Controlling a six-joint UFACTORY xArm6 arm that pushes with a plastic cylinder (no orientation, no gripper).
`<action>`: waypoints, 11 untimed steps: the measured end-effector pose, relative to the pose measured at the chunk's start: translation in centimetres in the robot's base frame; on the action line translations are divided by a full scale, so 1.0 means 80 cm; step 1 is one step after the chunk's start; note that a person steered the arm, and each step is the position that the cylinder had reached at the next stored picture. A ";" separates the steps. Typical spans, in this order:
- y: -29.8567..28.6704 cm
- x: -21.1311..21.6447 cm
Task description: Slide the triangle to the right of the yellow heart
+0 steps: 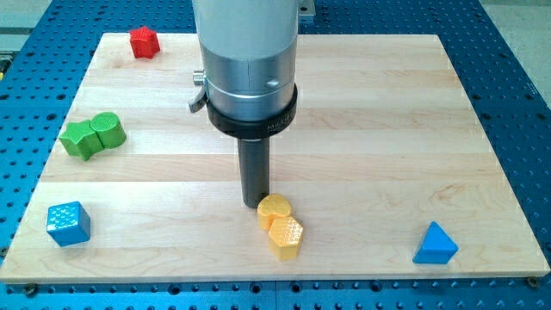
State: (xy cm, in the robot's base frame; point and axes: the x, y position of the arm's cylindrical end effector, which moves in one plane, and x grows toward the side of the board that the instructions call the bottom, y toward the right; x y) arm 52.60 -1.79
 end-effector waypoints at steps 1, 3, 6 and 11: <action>0.065 -0.037; 0.330 -0.005; 0.256 0.108; 0.082 0.019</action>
